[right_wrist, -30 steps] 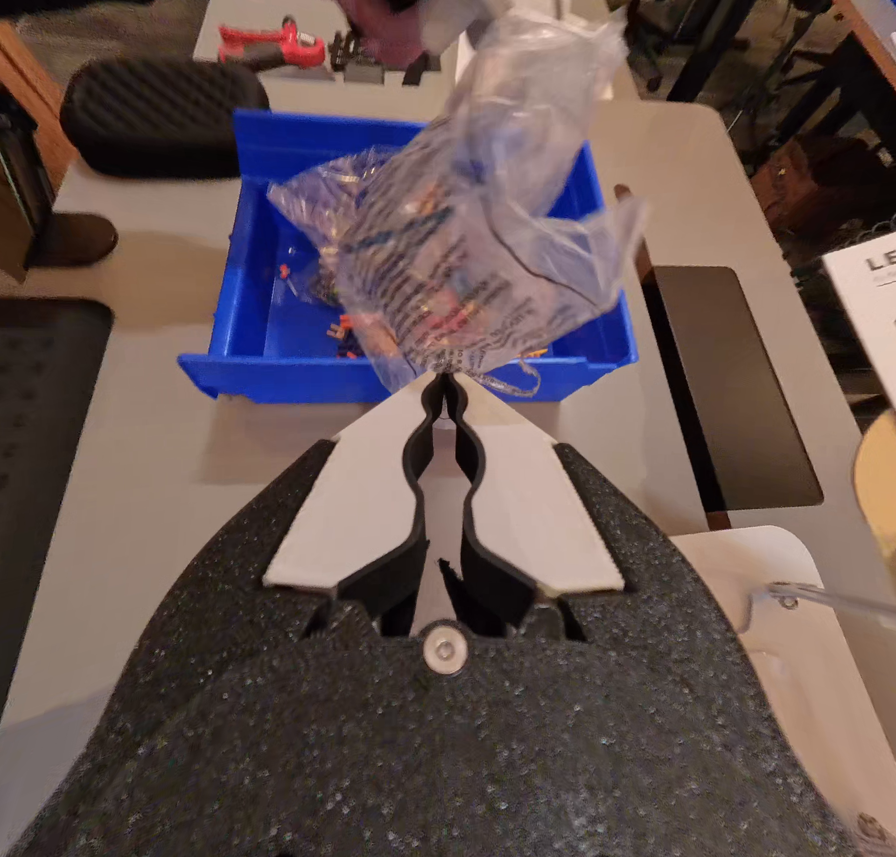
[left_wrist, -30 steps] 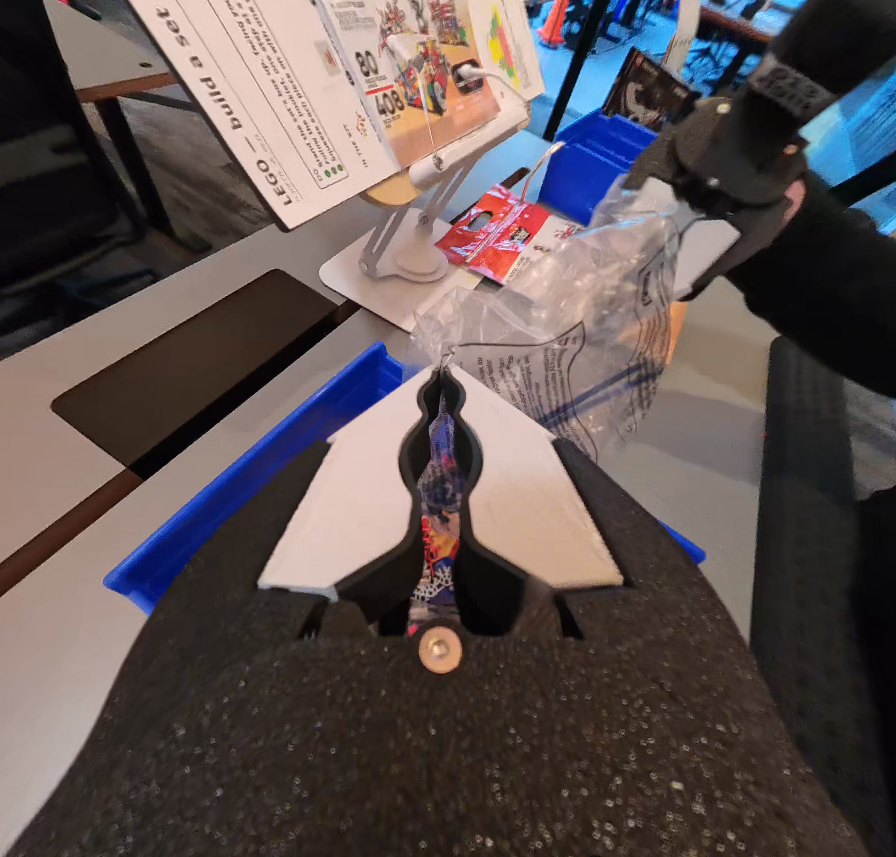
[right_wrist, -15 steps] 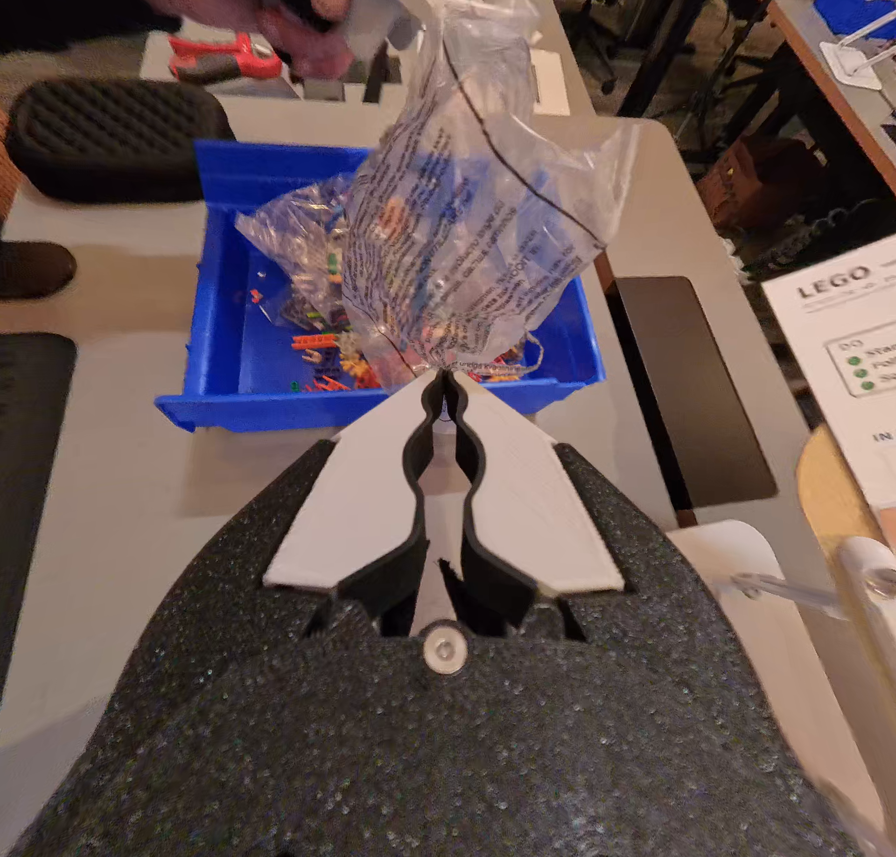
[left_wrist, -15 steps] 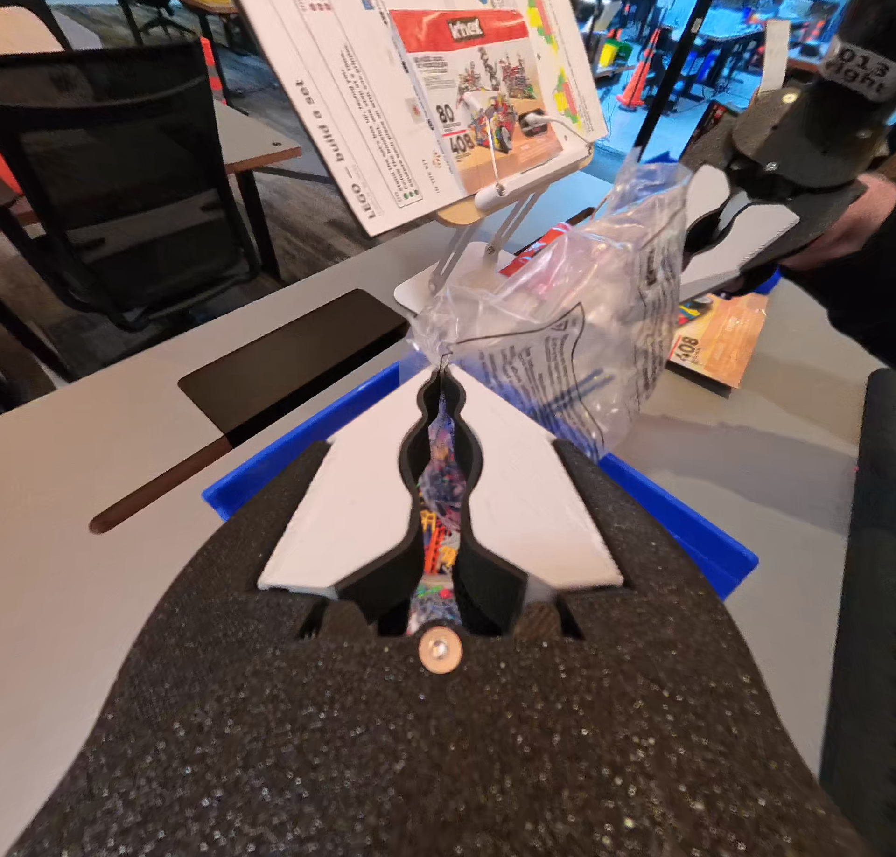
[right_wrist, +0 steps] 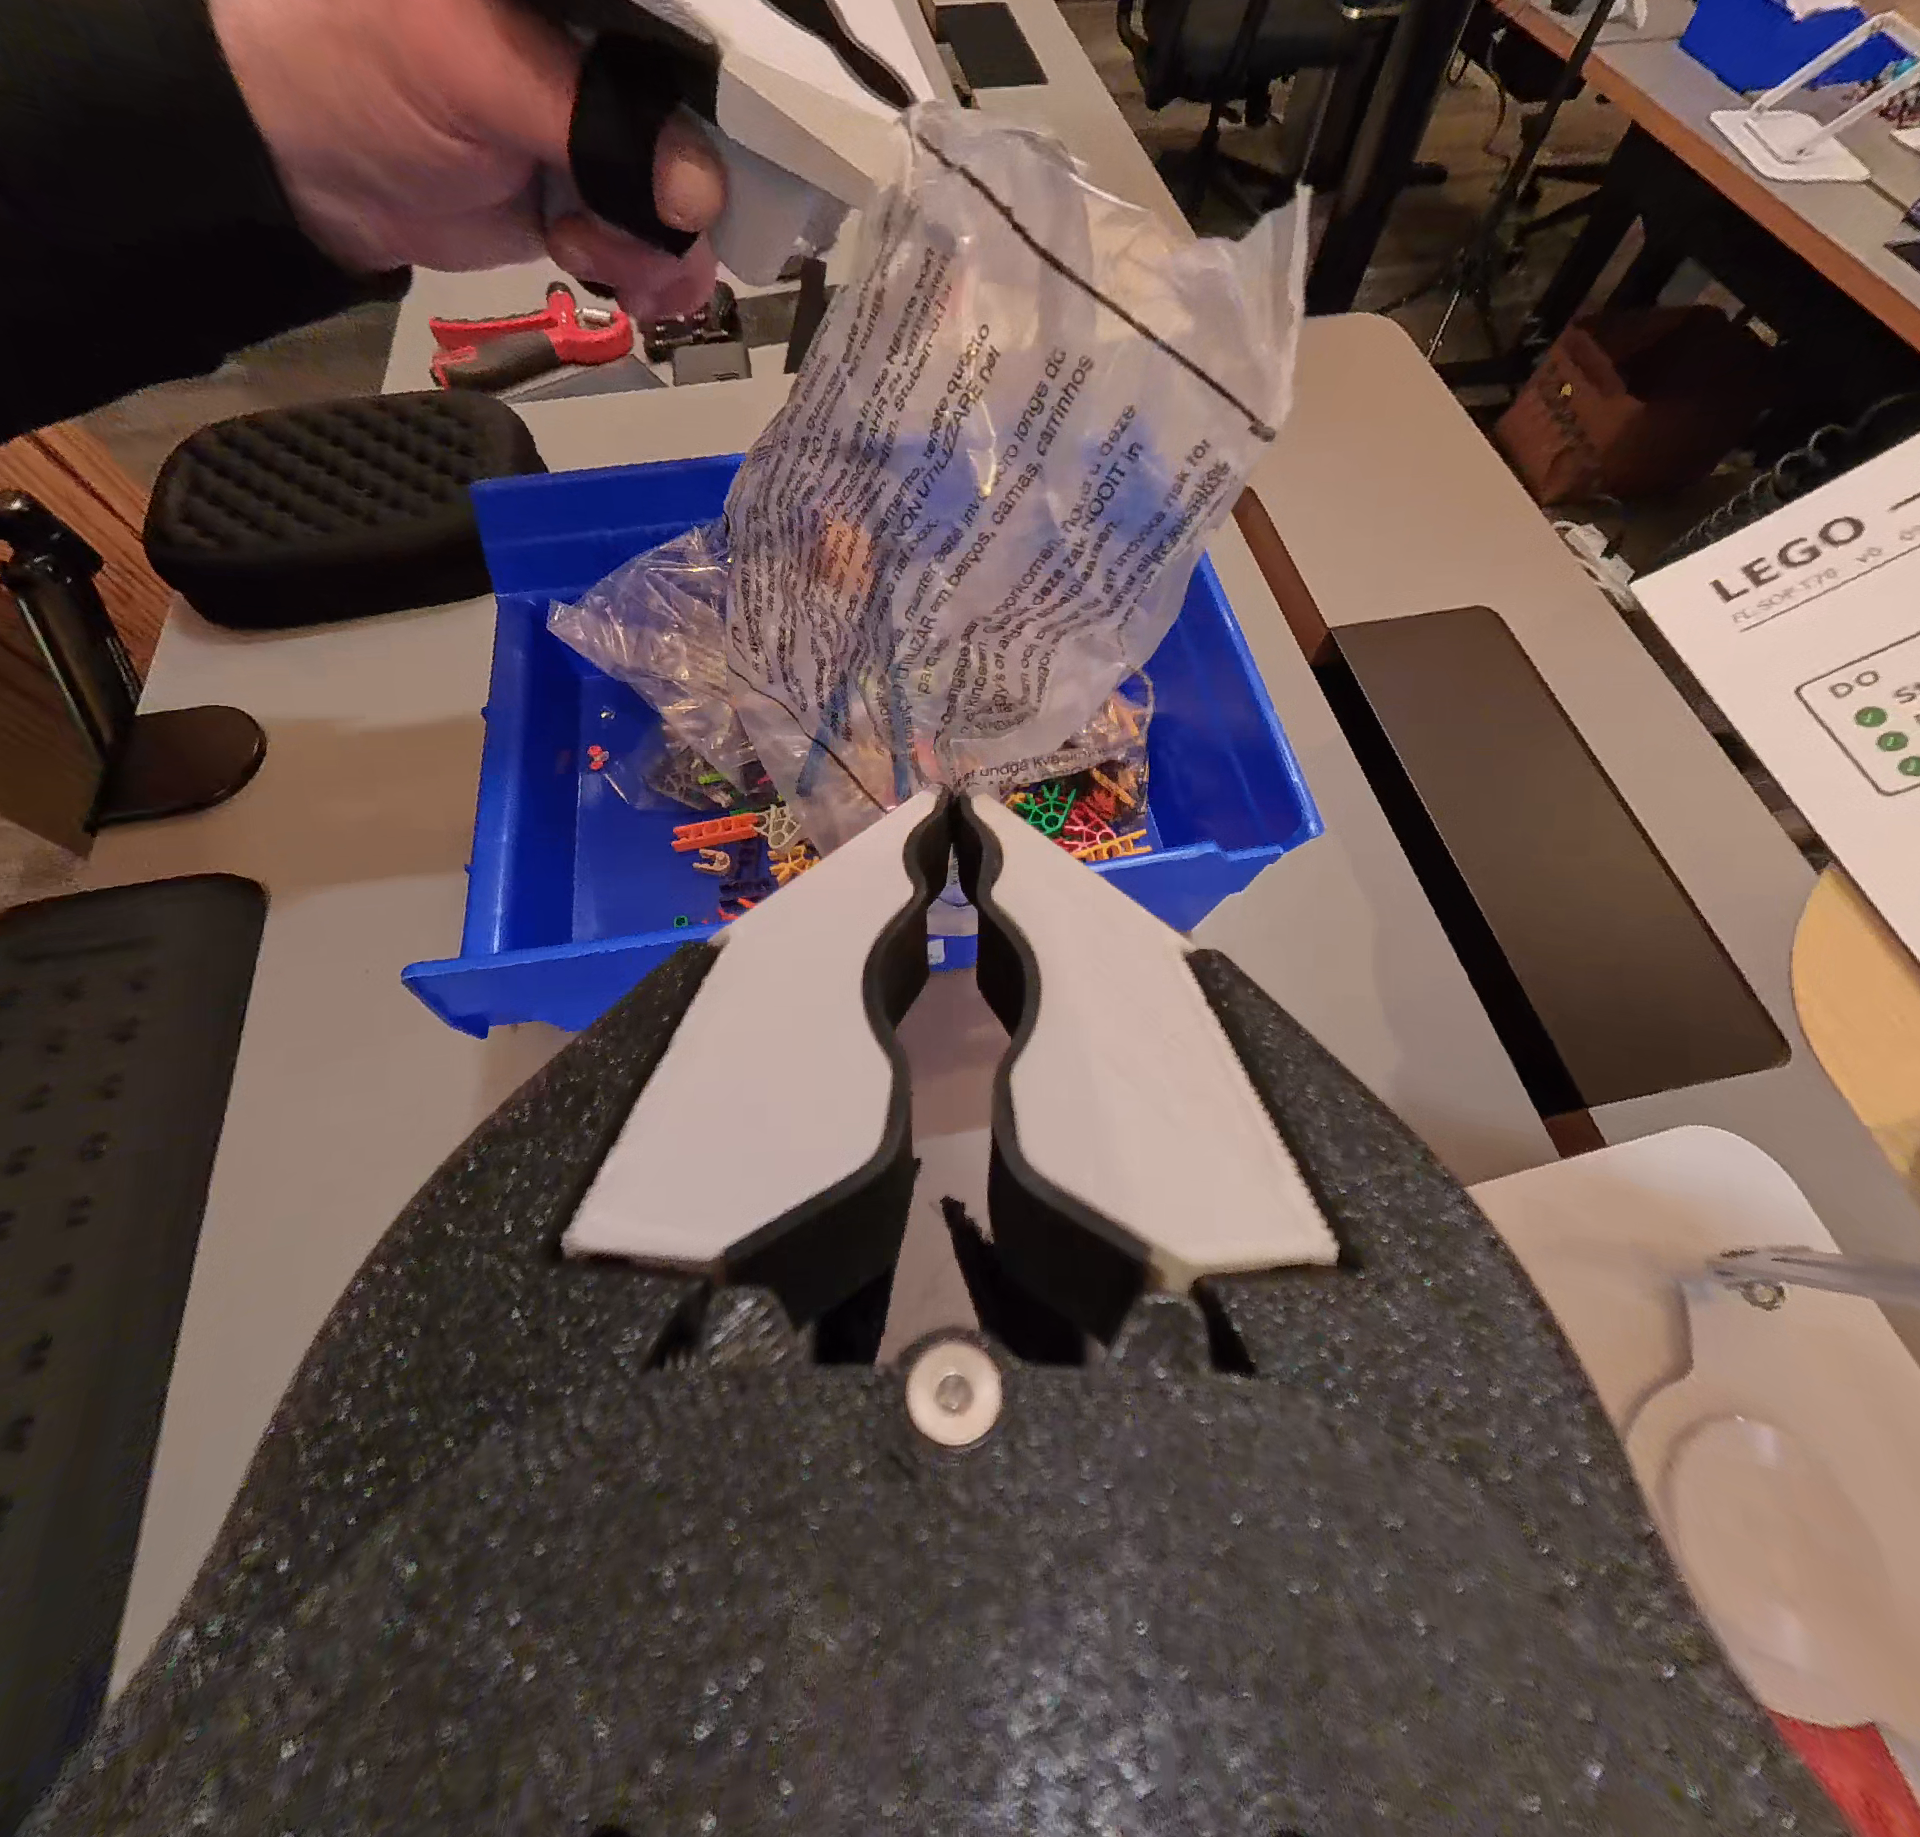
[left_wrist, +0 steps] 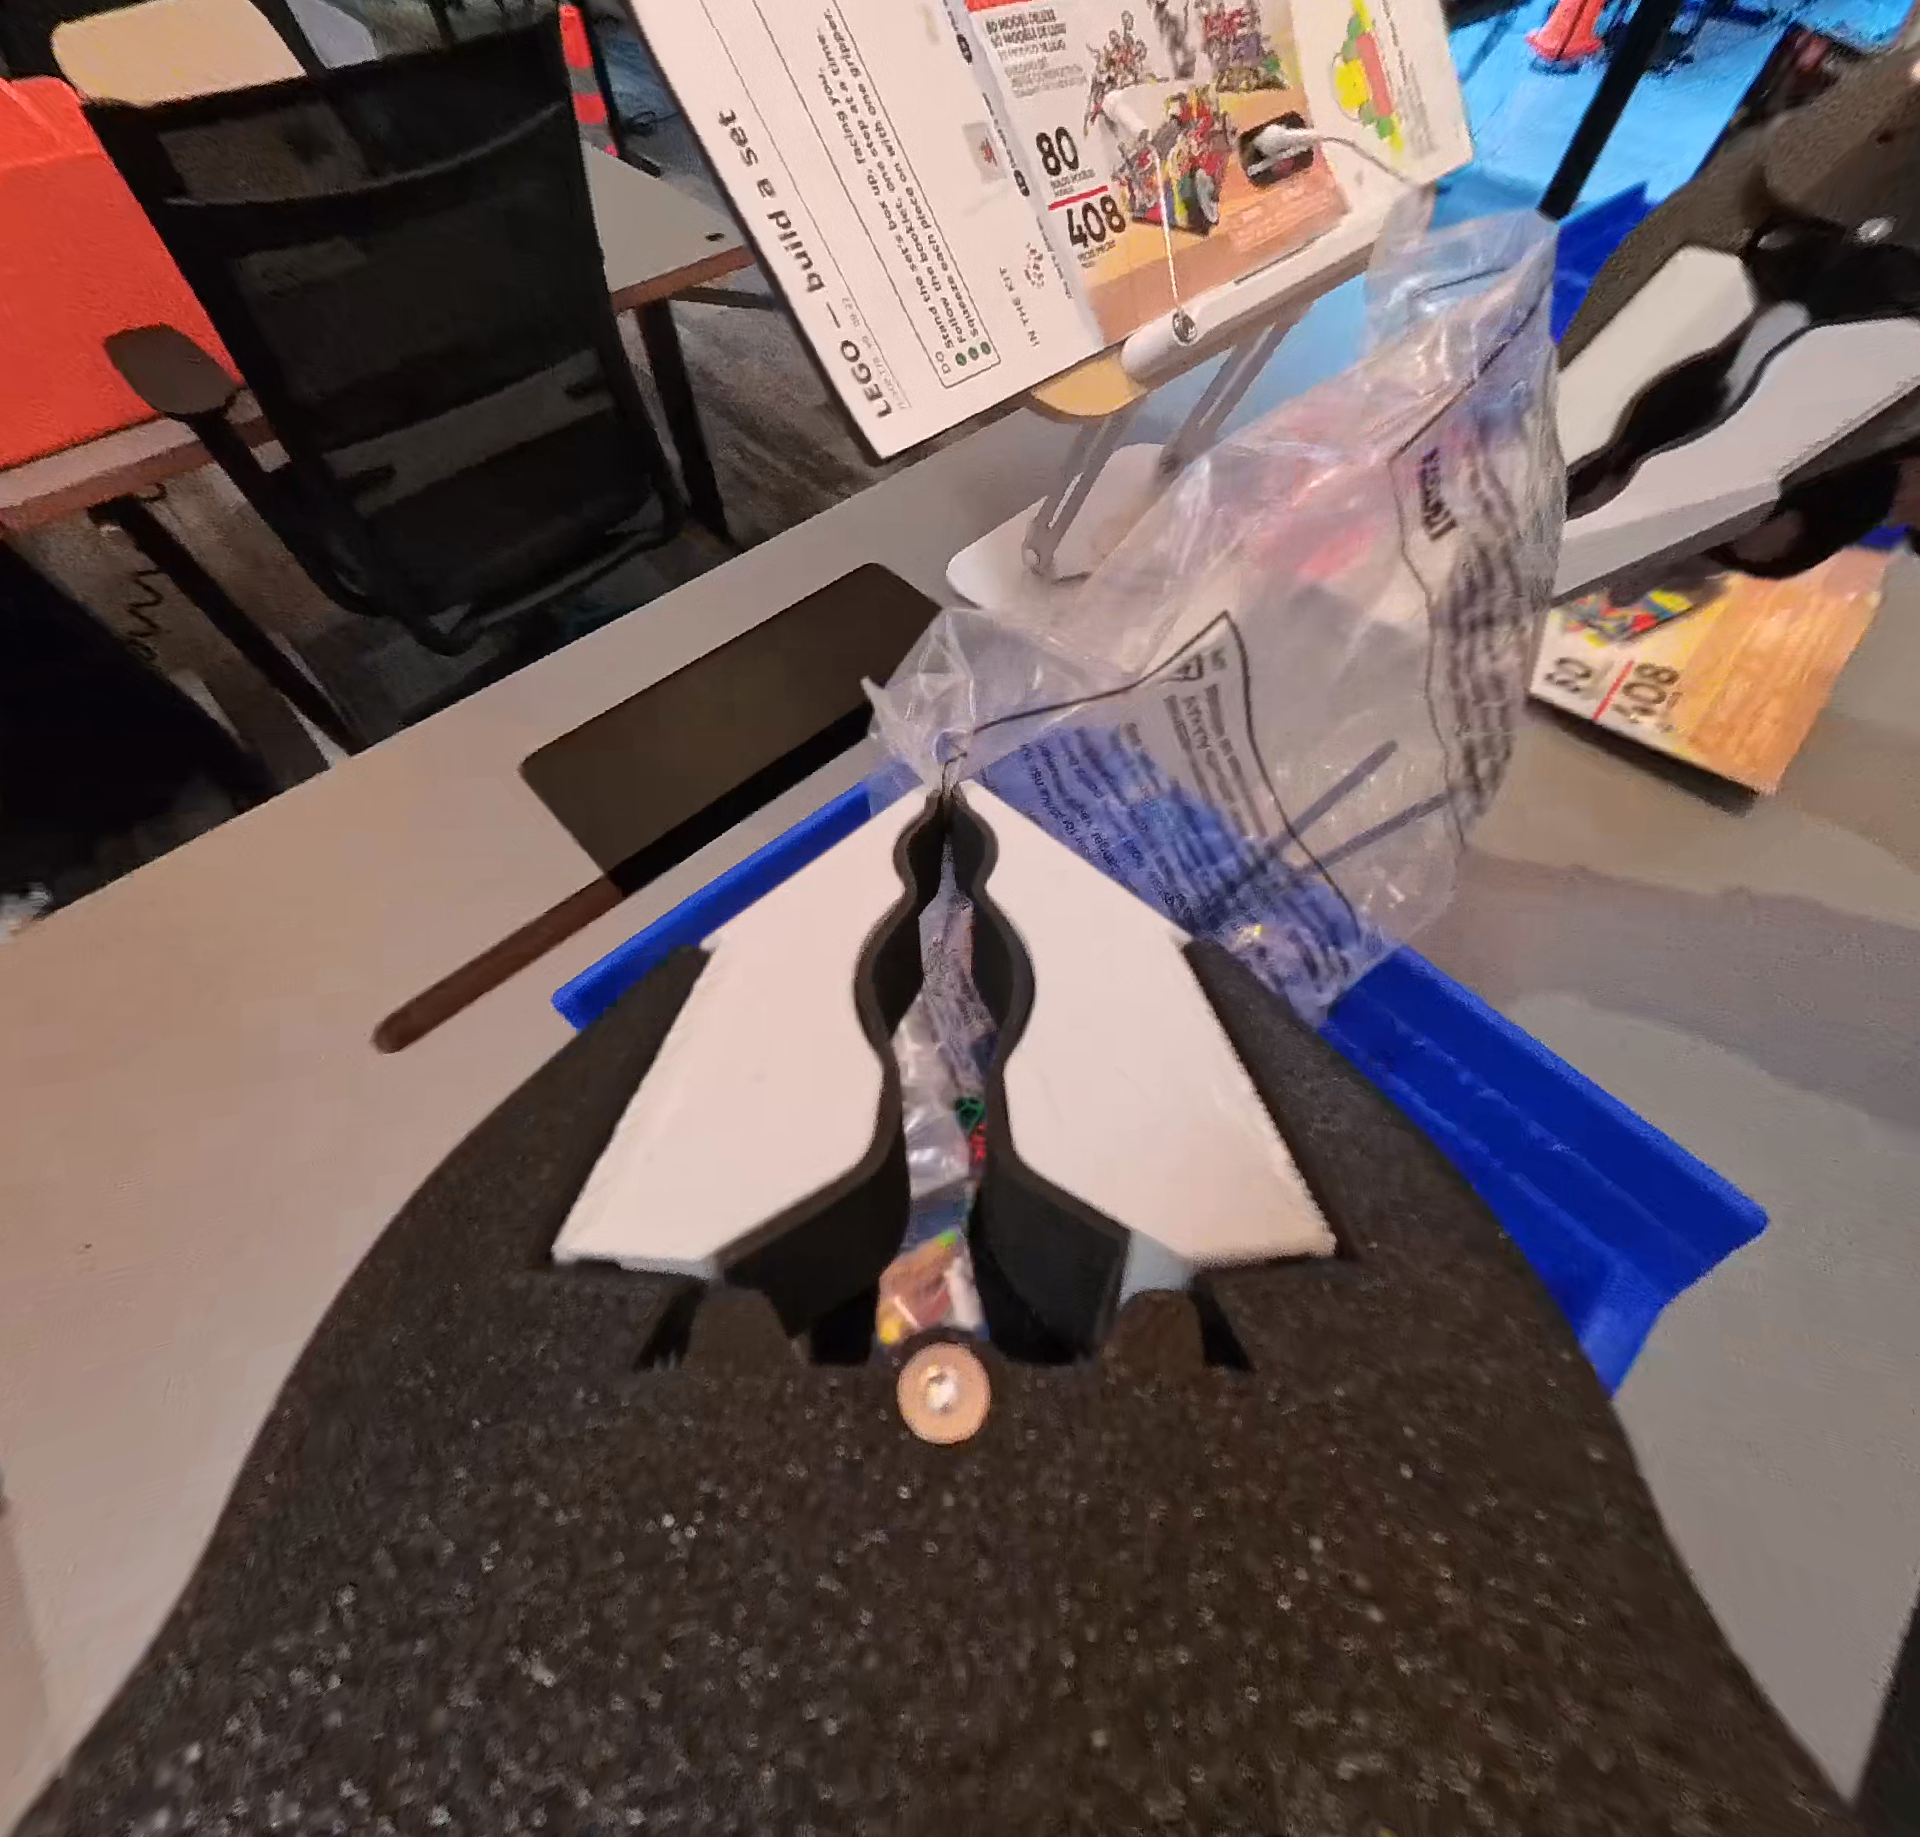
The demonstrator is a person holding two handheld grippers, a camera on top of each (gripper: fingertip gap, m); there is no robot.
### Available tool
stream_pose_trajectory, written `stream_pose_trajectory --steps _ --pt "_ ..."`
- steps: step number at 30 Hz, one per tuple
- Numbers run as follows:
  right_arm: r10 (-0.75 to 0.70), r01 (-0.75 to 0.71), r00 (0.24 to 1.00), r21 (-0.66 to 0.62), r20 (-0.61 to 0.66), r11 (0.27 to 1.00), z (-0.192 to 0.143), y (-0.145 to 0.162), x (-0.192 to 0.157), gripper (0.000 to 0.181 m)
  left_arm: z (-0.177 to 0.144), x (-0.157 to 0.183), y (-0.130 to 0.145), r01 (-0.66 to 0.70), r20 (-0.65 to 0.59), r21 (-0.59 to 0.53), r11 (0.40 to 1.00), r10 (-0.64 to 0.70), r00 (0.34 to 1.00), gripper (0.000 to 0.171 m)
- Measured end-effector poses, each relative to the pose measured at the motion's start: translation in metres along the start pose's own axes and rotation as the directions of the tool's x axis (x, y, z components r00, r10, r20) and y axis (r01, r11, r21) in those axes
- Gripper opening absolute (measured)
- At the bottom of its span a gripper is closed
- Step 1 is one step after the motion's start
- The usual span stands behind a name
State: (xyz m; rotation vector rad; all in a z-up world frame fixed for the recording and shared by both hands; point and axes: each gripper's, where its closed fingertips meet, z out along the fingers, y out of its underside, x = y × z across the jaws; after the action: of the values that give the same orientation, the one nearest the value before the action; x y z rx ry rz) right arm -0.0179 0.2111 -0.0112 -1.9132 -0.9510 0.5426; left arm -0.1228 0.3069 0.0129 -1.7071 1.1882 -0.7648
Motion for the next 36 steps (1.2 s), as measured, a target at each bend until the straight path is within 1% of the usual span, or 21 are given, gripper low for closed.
stream_pose_trajectory --steps 2,4,7,8,10,12,15,16,17,18,20,21,23,25,26,28,29,30,32,34,36 --pt "-0.002 0.002 1.0 -0.021 0.001 1.0 0.001 0.007 0.0 0.0 -0.008 -0.008 -0.01 -0.038 0.062 0.015 0.999 0.037 0.997 0.0" --pt "0.014 -0.014 1.0 -0.014 0.004 1.0 0.002 0.01 -0.001 0.0 -0.01 -0.006 -0.015 -0.062 0.055 0.007 0.998 0.062 0.997 0.0" --pt "0.04 -0.039 0.999 0.078 -0.013 0.996 -0.006 -0.01 0.0 0.0 0.0 0.002 0.008 -0.194 0.06 -0.144 0.97 0.204 0.977 0.0" --pt "0.042 -0.04 0.999 0.109 -0.013 0.993 -0.008 -0.02 -0.002 0.0 0.004 0.01 0.011 -0.193 0.029 -0.158 0.968 0.2 0.979 0.0" --pt "0.022 -0.021 1.0 0.062 -0.016 0.998 0.001 -0.019 -0.005 0.0 0.017 0.028 0.021 -0.233 -0.038 -0.211 0.949 0.23 0.973 0.0" --pt "-0.016 0.015 1.0 -0.032 -0.007 0.999 0.022 -0.003 -0.011 0.0 0.031 0.042 0.036 -0.27 -0.095 -0.271 0.924 0.254 0.963 0.0" --pt "0.021 -0.021 1.0 -0.022 0.007 1.0 0.031 0.002 -0.011 0.0 0.035 0.025 0.055 -0.324 -0.043 -0.375 0.869 0.333 0.942 0.0" --pt "0.043 -0.043 0.999 0.002 -0.014 0.999 0.028 0.0 -0.005 0.0 0.032 0.012 0.048 -0.297 0.031 -0.349 0.889 0.328 0.944 0.0" --pt "0.061 -0.061 0.998 0.013 -0.033 0.998 0.024 0.0 0.001 0.0 0.027 0.004 0.039 -0.235 0.076 -0.299 0.925 0.269 0.96 0.0" --pt "0.067 -0.067 0.997 0.008 -0.041 0.998 0.023 0.002 0.005 0.0 0.023 -0.001 0.038 -0.217 0.09 -0.299 0.929 0.254 0.963 0.0" --pt "0.038 -0.04 0.996 -0.019 -0.084 0.999 0.021 0.004 0.012 0.0 0.025 0.003 0.054 -0.284 0.048 -0.396 0.873 0.329 0.943 0.0" --pt "0.031 -0.031 0.995 -0.007 -0.09 0.999 0.02 -0.002 0.013 0.0 0.027 0.01 0.06 -0.32 0.014 -0.411 0.854 0.356 0.934 0.0" --pt "0.039 -0.037 0.997 0.027 -0.068 0.999 0.02 -0.014 0.01 0.0 0.028 0.016 0.053 -0.316 0.03 -0.371 0.873 0.352 0.936 0.0" --pt "0.014 -0.014 0.997 -0.005 -0.079 1.0 0.024 -0.012 0.011 0.0 0.025 0.01 0.044 -0.217 0.062 -0.308 0.926 0.247 0.967 0.0" --pt "0.023 -0.022 0.997 0.017 -0.078 1.0 0.023 -0.016 0.012 0.0 0.023 0.006 0.04 -0.164 0.07 -0.277 0.947 0.19 0.979 0.0" --pt "0.055 -0.051 0.994 0.052 -0.09 0.997 0.017 -0.022 0.017 0.0 0.017 -0.003 0.034 -0.078 0.086 -0.235 0.969 0.101 0.991 0.0" --pt "0.033 -0.031 0.993 0.019 -0.115 0.999 0.016 -0.016 0.021 0.0 0.013 -0.013 0.032 -0.044 0.118 -0.22 0.974 0.072 0.99 0.0" --pt "0.009 -0.01 0.992 -0.006 -0.128 1.0 0.016 -0.011 0.024 0.0 0.009 -0.021 0.03 -0.036 0.144 -0.196 0.98 0.065 0.987 0.0" --pt "0.063 -0.059 0.991 0.037 -0.116 0.998 0.011 -0.011 0.028 0.0 0.0 -0.018 0.023 -0.016 0.117 -0.142 0.99 0.032 0.993 0.0" --pt "0.061 -0.059 0.99 0.017 -0.124 0.998 0.011 -0.005 0.03 0.0 -0.004 -0.018 0.025 -0.045 0.132 -0.174 0.984 0.069 0.989 0.0" --pt "0.036 -0.036 0.991 0.004 -0.128 0.999 0.013 0.0 0.027 0.0 -0.005 -0.016 0.021 -0.043 0.129 -0.133 0.99 0.061 0.99 0.0"
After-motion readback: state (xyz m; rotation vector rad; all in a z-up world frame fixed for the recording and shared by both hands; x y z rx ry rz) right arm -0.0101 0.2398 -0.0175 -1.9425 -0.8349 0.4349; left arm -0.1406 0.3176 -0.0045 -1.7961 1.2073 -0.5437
